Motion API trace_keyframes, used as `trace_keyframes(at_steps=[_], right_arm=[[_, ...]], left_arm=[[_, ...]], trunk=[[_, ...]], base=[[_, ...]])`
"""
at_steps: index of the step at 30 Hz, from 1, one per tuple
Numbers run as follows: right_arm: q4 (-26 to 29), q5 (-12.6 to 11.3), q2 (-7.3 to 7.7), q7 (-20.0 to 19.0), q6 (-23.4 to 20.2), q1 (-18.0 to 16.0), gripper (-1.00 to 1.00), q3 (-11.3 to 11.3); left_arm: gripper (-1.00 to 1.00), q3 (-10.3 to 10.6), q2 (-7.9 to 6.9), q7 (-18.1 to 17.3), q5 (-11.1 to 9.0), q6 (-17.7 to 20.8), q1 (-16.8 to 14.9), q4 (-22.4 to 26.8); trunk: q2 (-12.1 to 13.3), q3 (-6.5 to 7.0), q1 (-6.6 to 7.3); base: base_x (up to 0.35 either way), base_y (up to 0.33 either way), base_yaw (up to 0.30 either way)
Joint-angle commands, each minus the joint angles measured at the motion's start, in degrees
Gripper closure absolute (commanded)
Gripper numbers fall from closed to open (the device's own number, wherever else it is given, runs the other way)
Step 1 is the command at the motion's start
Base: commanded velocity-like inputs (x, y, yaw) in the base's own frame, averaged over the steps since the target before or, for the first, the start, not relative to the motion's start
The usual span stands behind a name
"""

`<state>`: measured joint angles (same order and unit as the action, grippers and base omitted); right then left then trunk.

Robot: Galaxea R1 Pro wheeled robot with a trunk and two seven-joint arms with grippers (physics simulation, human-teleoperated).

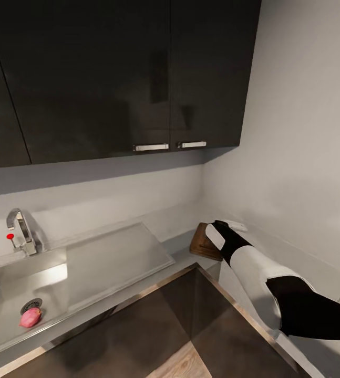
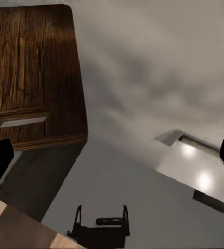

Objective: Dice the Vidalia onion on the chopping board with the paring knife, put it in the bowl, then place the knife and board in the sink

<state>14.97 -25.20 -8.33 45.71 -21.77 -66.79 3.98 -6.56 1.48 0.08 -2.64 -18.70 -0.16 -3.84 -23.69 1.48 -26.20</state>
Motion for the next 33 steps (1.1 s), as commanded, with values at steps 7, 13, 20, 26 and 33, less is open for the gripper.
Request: trace_keyframes(at_steps=[7, 13, 20, 26, 33], right_arm=[[0.02, -0.32, -1.66, 4.55, 0.68, 0.00, -1.00, 0.27], [-1.24, -0.29, -1.66, 6.50, 3.00, 0.00, -1.00, 0.32], [-1.42, -0.29, -1.66, 6.66, 3.37, 0.00, -1.00, 0.33], [-1.52, -0.29, -1.66, 6.67, 3.40, 0.00, -1.00, 0.33], [-1.52, -0.31, -1.66, 6.55, 3.35, 0.08, -1.00, 0.33]], left_arm=[[-1.00, -0.12, 0.03, 0.01, -0.26, -0.30, -0.02, -0.12], [-1.00, -0.12, 0.09, 0.01, -0.26, -0.29, -0.02, -0.12], [-1.00, -0.12, 0.10, 0.01, -0.26, -0.28, -0.02, -0.12], [-1.00, -0.12, 0.10, 0.01, -0.26, -0.28, -0.02, -0.12], [-1.00, -0.12, 0.10, 0.01, -0.26, -0.28, -0.02, -0.12]], trunk=[[-0.03, -0.01, -0.02], [-0.03, -0.01, -0.02], [-0.03, -0.01, -0.02], [-0.03, -0.01, -0.02], [-0.03, -0.01, -0.02]], base=[[0.000, -0.001, 0.000], [0.000, 0.000, 0.000], [0.000, 0.000, 0.000], [0.000, 0.000, 0.000], [0.043, 0.043, 0.000]])
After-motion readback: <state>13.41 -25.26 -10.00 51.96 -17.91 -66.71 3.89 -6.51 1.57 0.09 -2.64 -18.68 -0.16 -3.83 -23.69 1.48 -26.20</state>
